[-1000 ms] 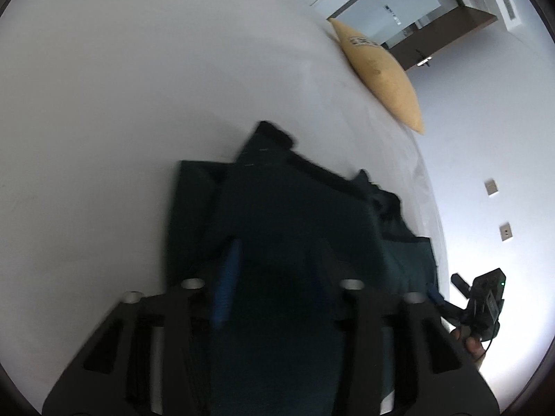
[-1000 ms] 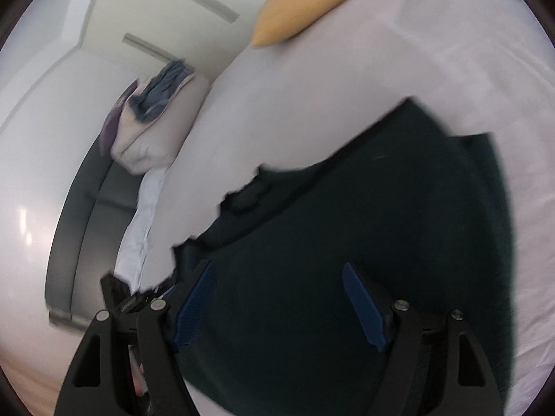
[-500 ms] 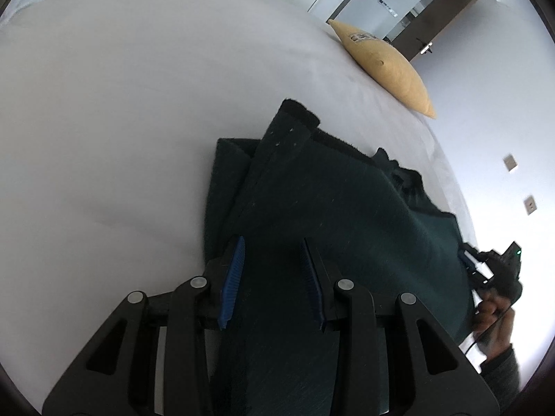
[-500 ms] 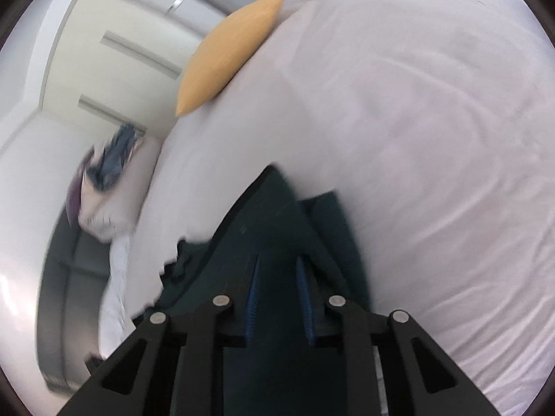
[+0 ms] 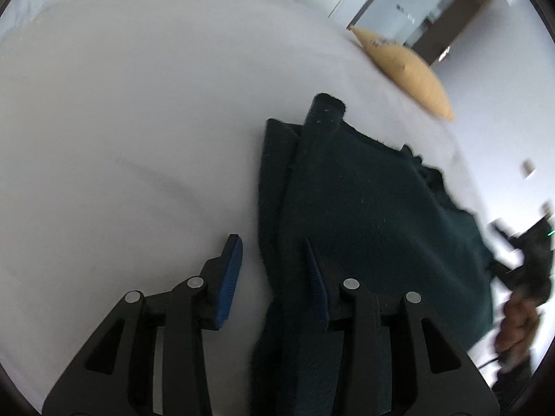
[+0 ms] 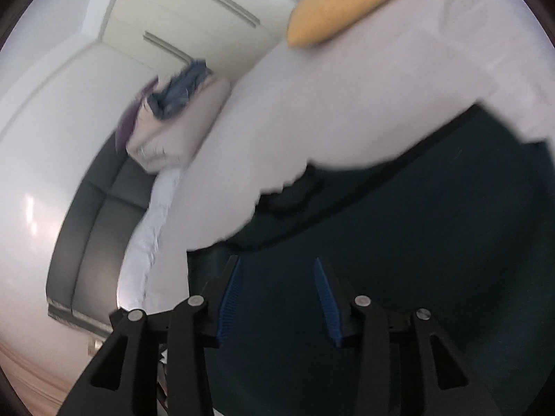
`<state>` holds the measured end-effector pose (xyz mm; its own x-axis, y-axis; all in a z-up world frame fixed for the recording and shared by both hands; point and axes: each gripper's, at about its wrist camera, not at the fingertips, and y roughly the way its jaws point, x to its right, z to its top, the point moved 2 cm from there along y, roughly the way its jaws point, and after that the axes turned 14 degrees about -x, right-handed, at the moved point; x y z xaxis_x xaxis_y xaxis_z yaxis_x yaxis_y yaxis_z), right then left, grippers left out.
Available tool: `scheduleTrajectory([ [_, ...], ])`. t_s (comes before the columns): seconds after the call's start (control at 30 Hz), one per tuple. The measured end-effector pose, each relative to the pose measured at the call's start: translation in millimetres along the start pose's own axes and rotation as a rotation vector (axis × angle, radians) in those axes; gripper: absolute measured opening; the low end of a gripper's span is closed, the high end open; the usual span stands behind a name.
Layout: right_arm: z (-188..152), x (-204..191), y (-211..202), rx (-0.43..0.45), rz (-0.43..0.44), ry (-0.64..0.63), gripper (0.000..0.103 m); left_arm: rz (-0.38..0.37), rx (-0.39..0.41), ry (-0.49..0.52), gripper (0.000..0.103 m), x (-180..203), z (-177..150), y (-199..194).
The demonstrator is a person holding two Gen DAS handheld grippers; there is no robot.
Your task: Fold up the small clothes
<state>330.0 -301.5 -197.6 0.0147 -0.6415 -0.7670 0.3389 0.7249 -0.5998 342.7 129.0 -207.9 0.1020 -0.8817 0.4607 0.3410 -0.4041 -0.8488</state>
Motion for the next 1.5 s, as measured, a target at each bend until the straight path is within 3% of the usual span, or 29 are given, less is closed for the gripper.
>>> scheduleTrajectory([
  [0.1,-2,23,-1,0.035,0.057,0.063,0.041,0.048,-0.01,0.007,0.037,10,0,-8],
  [0.2,-2,41,-22,0.078,0.058,0.116,0.039,0.07,0.012,0.029,0.037,24,-2,-22],
  [0.33,-4,58,-61,0.194,-0.033,0.178,0.05,0.166,0.131,0.13,0.036,65,-6,-54],
  [0.4,-7,65,-72,0.22,0.027,0.209,0.052,0.197,0.169,0.221,0.04,102,-4,-57],
  [0.47,-11,53,-65,0.179,0.102,0.167,0.052,0.208,0.178,0.311,0.042,139,-1,-47],
  [0.53,-15,31,-47,0.116,0.154,0.101,0.052,0.157,0.149,0.399,0.042,172,2,-25],
  [0.63,-19,-6,-16,0.015,0.162,-0.015,0.052,0.208,0.08,0.428,0.042,195,22,12],
  [0.73,-16,-9,4,-0.029,0.118,-0.027,0.052,0.305,0.004,0.373,0.042,185,35,48],
  [0.83,-7,20,-2,0.014,0.155,0.069,0.041,0.257,0.01,0.337,0.045,159,29,56],
  [0.97,2,61,-37,0.147,0.117,0.168,0.039,0.269,0.01,0.353,0.046,153,27,53],
  [1.07,9,90,-70,0.241,0.043,0.251,0.029,0.274,0.013,0.35,0.046,152,27,53],
  [1.13,8,100,-87,0.295,-0.011,0.297,0.031,0.277,0.02,0.353,0.046,156,28,58],
  [1.17,5,104,-99,0.333,-0.047,0.322,0.037,0.278,0.022,0.354,0.046,157,30,61],
  [1.23,-4,103,-115,0.388,-0.044,0.348,0.041,0.282,0.025,0.357,0.046,156,29,64],
  [1.33,-17,73,-111,0.364,0.005,0.256,0.047,0.283,0.03,0.36,0.046,155,27,64],
  [1.5,-43,7,-61,0.173,0.082,0.056,0.048,0.286,0.036,0.364,0.046,157,26,66],
])
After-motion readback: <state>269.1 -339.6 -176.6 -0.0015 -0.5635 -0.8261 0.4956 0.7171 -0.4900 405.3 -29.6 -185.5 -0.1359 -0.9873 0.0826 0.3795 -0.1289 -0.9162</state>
